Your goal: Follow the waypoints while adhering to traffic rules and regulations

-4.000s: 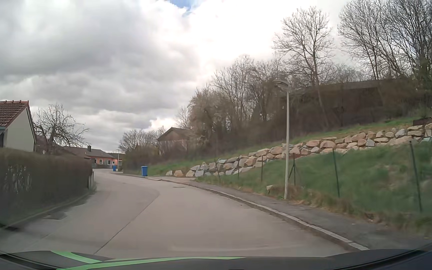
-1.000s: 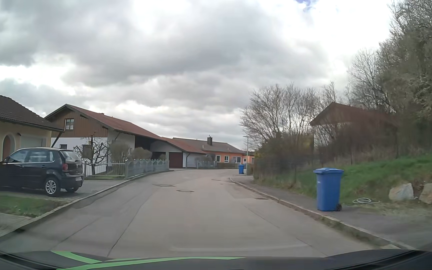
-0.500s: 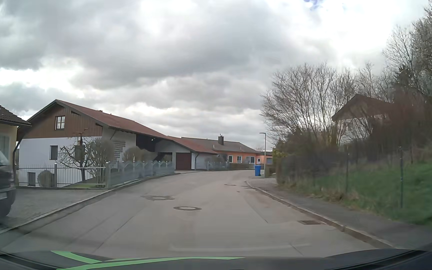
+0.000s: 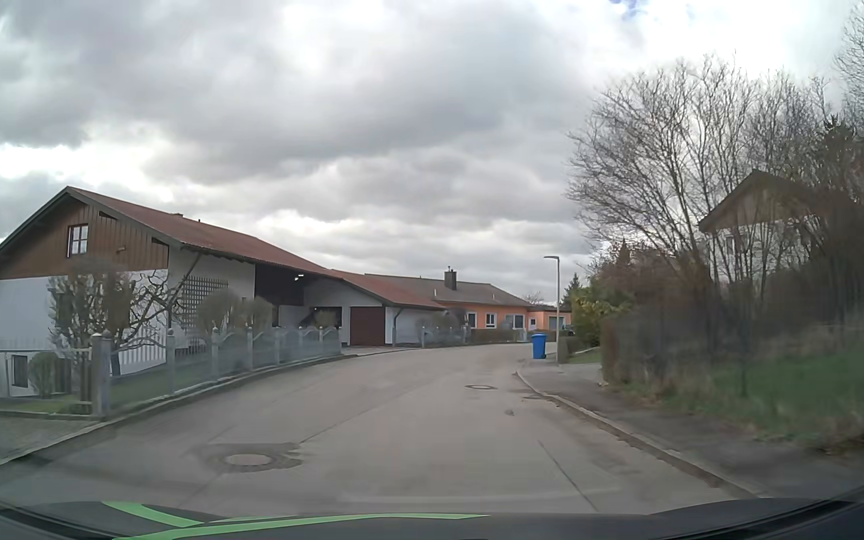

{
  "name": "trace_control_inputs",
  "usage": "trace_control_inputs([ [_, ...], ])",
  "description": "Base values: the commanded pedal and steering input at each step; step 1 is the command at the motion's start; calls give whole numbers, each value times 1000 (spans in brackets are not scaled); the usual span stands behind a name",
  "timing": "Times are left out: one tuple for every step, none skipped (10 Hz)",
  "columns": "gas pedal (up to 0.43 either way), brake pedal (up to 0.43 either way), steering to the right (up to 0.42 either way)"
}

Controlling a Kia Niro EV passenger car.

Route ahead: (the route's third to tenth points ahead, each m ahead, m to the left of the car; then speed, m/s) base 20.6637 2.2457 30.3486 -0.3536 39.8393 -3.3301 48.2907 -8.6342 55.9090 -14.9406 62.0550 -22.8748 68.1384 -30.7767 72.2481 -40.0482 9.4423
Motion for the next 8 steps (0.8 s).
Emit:
trace_control_inputs([
  [87,0,-1],
  [67,0,0],
  [59,0,1],
  [59,0,4],
  [59,0,5],
  [59,0,14],
  [59,0,18],
  [59,0,19],
])
